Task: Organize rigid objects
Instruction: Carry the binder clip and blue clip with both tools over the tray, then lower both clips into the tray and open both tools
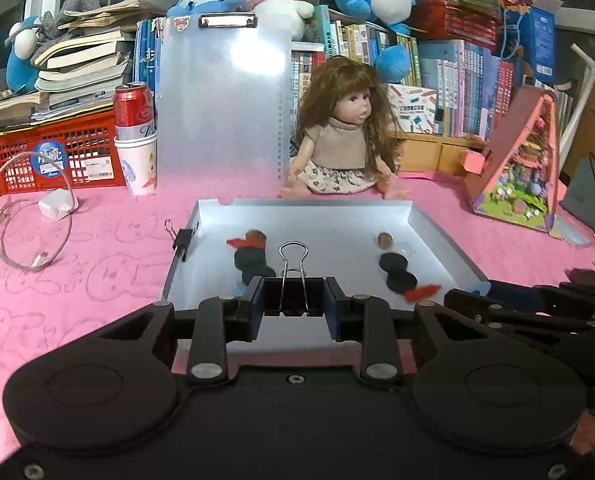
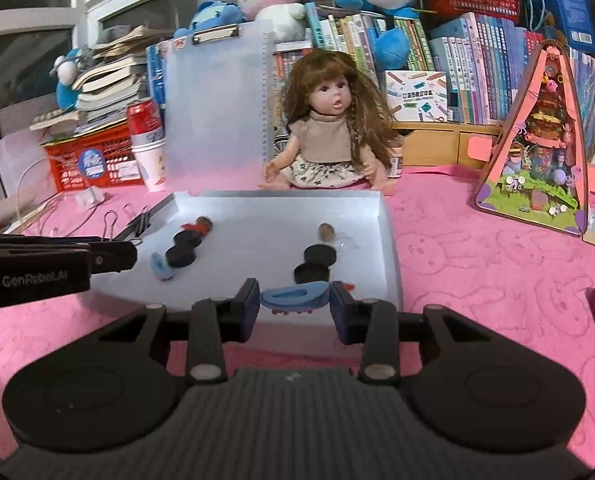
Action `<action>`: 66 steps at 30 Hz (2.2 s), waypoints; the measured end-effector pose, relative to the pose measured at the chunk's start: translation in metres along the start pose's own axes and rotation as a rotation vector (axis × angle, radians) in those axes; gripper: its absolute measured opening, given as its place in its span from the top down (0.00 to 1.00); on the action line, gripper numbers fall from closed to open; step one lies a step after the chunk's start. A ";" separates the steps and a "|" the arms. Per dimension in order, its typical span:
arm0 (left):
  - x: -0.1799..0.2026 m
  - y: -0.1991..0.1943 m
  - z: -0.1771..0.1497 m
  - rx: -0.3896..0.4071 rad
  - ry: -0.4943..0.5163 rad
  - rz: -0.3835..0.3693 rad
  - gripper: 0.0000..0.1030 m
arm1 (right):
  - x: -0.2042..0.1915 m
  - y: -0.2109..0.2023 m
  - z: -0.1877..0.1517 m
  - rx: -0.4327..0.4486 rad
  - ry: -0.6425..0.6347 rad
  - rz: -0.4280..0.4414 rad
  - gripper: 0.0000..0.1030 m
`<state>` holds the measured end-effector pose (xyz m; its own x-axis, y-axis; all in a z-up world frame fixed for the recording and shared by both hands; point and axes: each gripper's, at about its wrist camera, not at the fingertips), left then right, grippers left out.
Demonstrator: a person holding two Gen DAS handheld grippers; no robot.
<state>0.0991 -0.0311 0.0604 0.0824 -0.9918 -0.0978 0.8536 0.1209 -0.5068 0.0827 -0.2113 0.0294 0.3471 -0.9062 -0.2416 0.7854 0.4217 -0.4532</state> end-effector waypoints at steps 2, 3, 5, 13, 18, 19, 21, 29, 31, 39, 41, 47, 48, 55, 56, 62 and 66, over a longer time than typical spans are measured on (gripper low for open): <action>-0.001 0.011 0.007 -0.012 -0.005 0.009 0.72 | 0.005 0.006 0.005 -0.008 0.013 0.000 0.58; -0.002 0.017 0.010 -0.022 -0.008 0.008 0.72 | 0.008 0.009 0.008 -0.013 0.022 0.001 0.58; -0.004 0.028 0.014 -0.044 -0.022 -0.001 0.72 | 0.013 0.015 0.011 -0.022 0.032 -0.002 0.58; -0.003 0.065 0.022 -0.098 -0.013 0.010 0.72 | 0.033 0.039 0.023 -0.074 0.104 0.008 0.58; -0.004 0.091 0.030 -0.144 -0.034 -0.007 0.72 | 0.049 0.063 0.040 -0.120 0.166 0.025 0.57; -0.004 0.096 0.033 -0.150 -0.031 -0.013 0.72 | 0.053 0.070 0.044 -0.132 0.188 0.030 0.57; -0.005 0.107 0.039 -0.162 -0.024 -0.017 0.72 | 0.062 0.083 0.051 -0.162 0.232 0.040 0.57; -0.008 0.139 0.051 -0.219 -0.036 -0.020 0.72 | 0.080 0.122 0.060 -0.224 0.318 0.037 0.57; -0.006 0.142 0.051 -0.221 -0.028 -0.019 0.72 | 0.082 0.126 0.060 -0.221 0.327 0.034 0.57; -0.001 0.154 0.049 -0.236 -0.025 -0.001 0.72 | 0.081 0.136 0.064 -0.224 0.297 0.003 0.57; -0.001 0.158 0.050 -0.238 -0.027 0.008 0.72 | 0.082 0.139 0.066 -0.226 0.296 0.001 0.57; 0.000 0.170 0.050 -0.236 -0.028 0.033 0.72 | 0.082 0.145 0.067 -0.222 0.281 -0.011 0.56; 0.000 0.171 0.049 -0.238 -0.029 0.037 0.72 | 0.082 0.145 0.067 -0.222 0.279 -0.012 0.56; 0.000 0.171 0.048 -0.229 -0.018 0.048 0.72 | 0.081 0.145 0.067 -0.213 0.271 -0.005 0.55; 0.000 0.170 0.048 -0.229 -0.016 0.050 0.72 | 0.081 0.144 0.067 -0.211 0.270 -0.005 0.54; 0.000 0.165 0.048 -0.215 -0.017 0.057 0.62 | 0.078 0.140 0.067 -0.195 0.264 0.004 0.40; 0.002 0.157 0.050 -0.189 0.003 0.056 0.57 | 0.075 0.135 0.067 -0.183 0.248 0.004 0.36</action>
<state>0.2591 -0.0160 0.0230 0.1256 -0.9832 -0.1326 0.7359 0.1820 -0.6522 0.2498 -0.2247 0.0077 0.1968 -0.8783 -0.4357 0.6713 0.4446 -0.5930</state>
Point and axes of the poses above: each gripper's, at about its wrist camera, not at the fingertips, and y roughly the way its jaws point, x to its right, z to its top, and after that the axes turned 15 degrees about z, right-handed
